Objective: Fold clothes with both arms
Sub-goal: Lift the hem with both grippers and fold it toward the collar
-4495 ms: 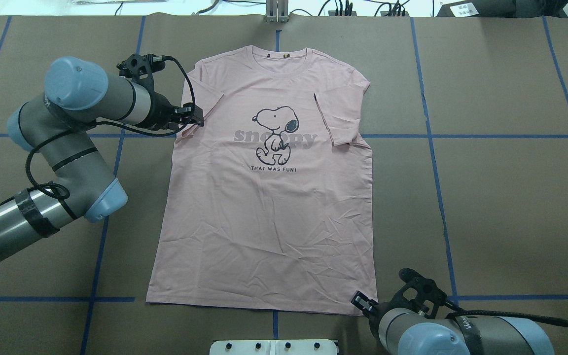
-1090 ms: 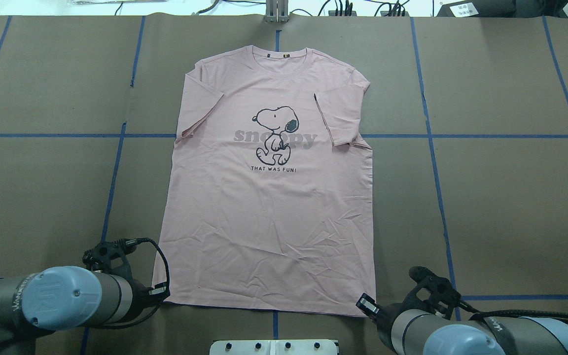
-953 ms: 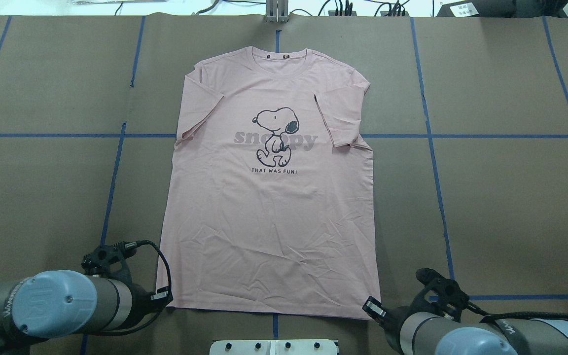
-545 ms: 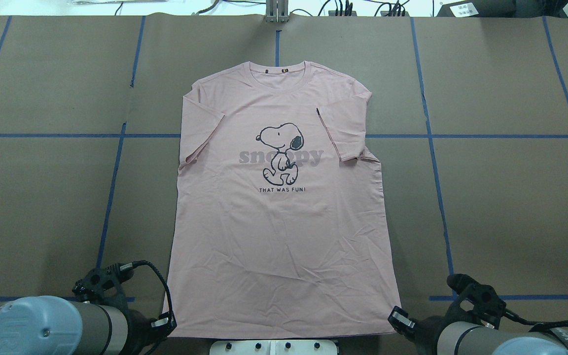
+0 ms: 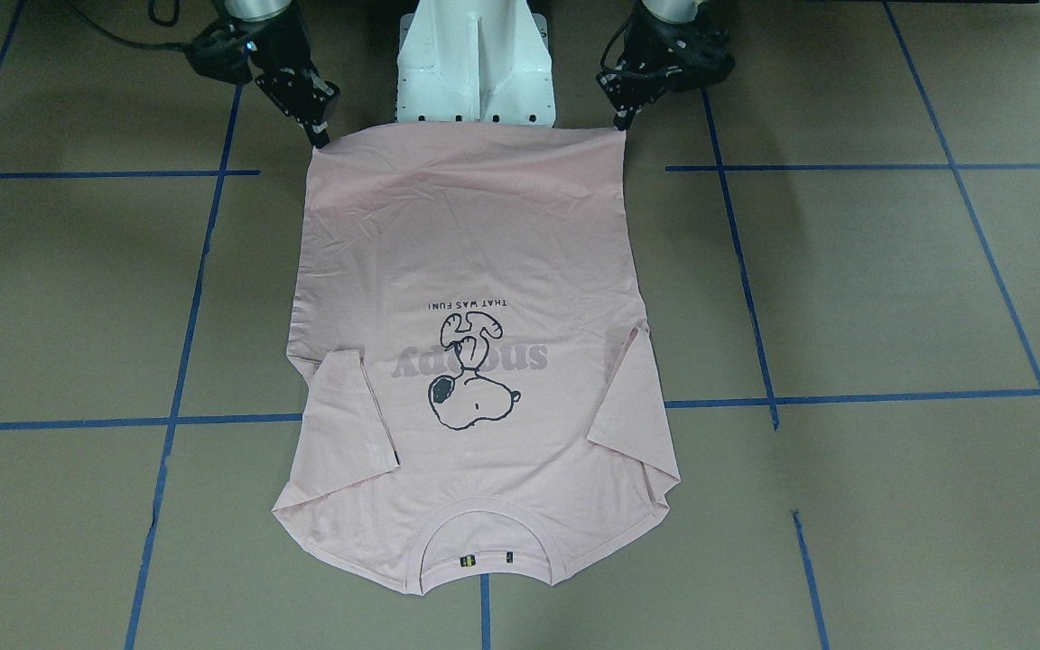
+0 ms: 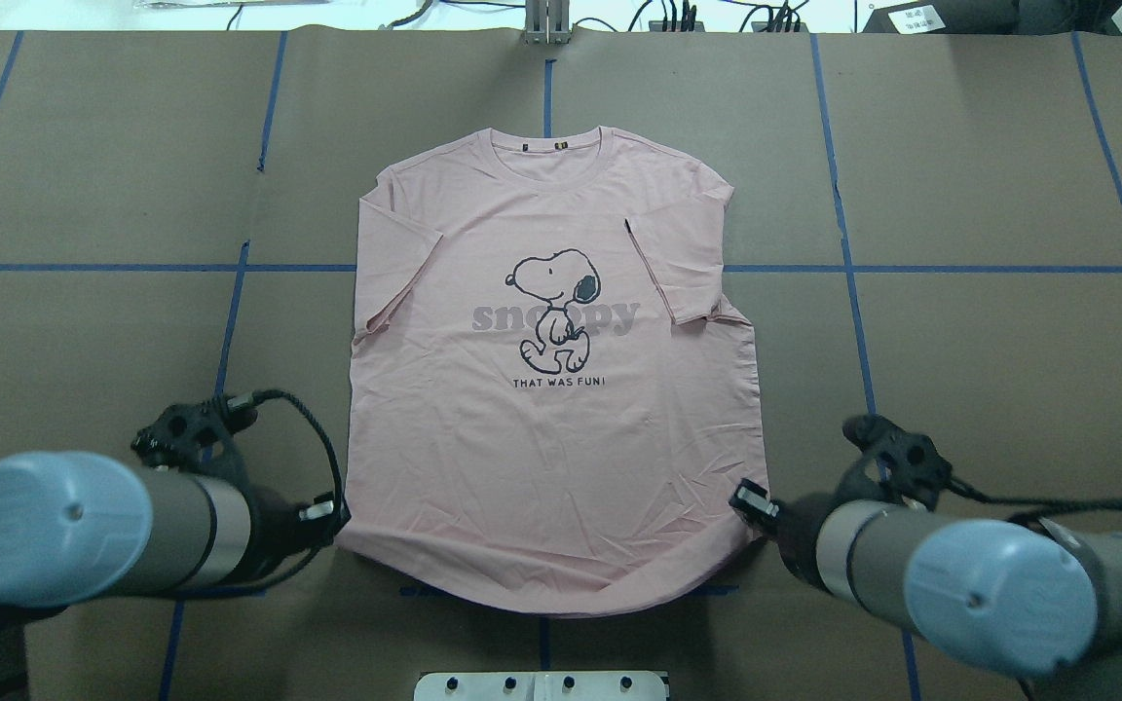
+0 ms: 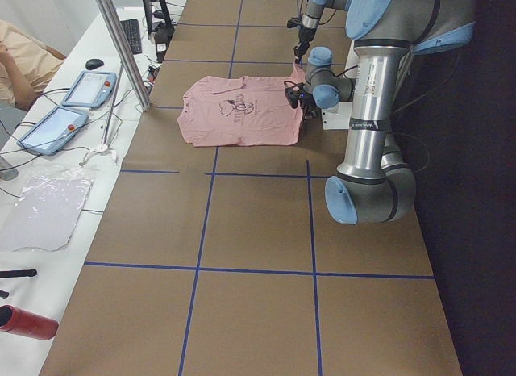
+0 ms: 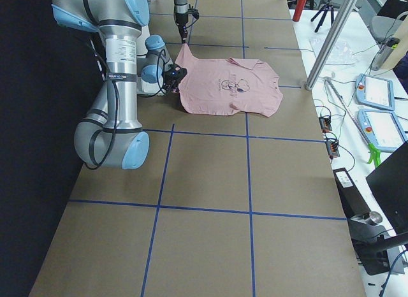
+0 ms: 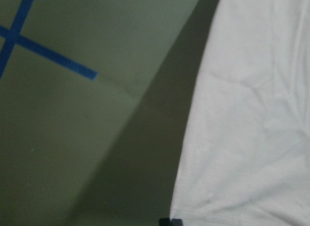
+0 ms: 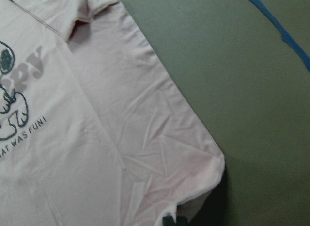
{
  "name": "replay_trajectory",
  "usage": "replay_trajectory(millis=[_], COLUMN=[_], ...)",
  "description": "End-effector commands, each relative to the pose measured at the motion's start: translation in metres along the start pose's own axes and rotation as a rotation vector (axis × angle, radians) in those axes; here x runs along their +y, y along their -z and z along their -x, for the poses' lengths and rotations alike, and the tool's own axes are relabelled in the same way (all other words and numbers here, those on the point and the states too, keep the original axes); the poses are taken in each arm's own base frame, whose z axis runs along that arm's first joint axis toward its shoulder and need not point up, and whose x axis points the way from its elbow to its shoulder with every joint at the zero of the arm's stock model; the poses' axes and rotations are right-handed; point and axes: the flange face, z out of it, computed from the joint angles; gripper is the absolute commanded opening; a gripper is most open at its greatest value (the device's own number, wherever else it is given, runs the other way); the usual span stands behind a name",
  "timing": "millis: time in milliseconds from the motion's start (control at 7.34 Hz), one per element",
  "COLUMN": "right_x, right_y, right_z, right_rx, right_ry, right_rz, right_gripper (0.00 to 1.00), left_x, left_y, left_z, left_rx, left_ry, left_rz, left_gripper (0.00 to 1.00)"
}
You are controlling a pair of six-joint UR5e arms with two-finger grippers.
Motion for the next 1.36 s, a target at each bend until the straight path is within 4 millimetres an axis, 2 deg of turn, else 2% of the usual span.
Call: replay_trajectory(millis=[0, 136, 272, 409, 545, 681, 817, 953, 1090, 1226], right_x=[-0.113, -0.17, -0.215, -0.241, -0.267, -0.289, -0.3, -0.308, -0.319, -0.326], right_y=[-0.044, -0.036, -0.027, -0.033, -0.043, -0.067, -0.096, -0.121, -0.147, -0.164], right_z=[0.087, 0.105, 0.112, 0.123, 0.142, 0.17, 0.196, 0.213, 0.21, 0.206], right_rx=[0.018, 0.019, 0.025, 0.037, 0.058, 0.1, 0.145, 0.148, 0.131, 0.134], right_ry=[0.034, 0.053, 0.067, 0.069, 0.086, 0.121, 0.119, 0.119, 0.123, 0.124], right_rz=[-0.066, -0.094, -0.101, -0.116, -0.141, -0.153, -0.151, -0.152, -0.154, -0.156], right_gripper=[0.0, 0.0, 0.0, 0.0, 0.0, 0.0, 0.0, 0.0, 0.0, 0.0], left_x=[-0.116, -0.161, -0.196, -0.215, -0.235, -0.268, -0.293, -0.314, -0.328, -0.341], left_y=[-0.034, -0.017, 0.004, 0.004, -0.012, -0.027, -0.053, -0.079, -0.103, -0.127], left_z=[-0.044, -0.045, -0.041, -0.055, -0.081, -0.101, -0.109, -0.127, -0.128, -0.118], left_rx=[-0.043, -0.03, -0.018, -0.009, -0.011, -0.007, -0.022, -0.029, -0.018, -0.004], left_ry=[-0.027, -0.064, -0.068, -0.058, -0.045, -0.027, -0.024, -0.023, -0.024, -0.042], left_rz=[-0.167, -0.228, -0.279, -0.303, -0.316, -0.358, -0.43, -0.467, -0.483, -0.498], left_gripper=[0.0, 0.0, 0.0, 0.0, 0.0, 0.0, 0.0, 0.0, 0.0, 0.0])
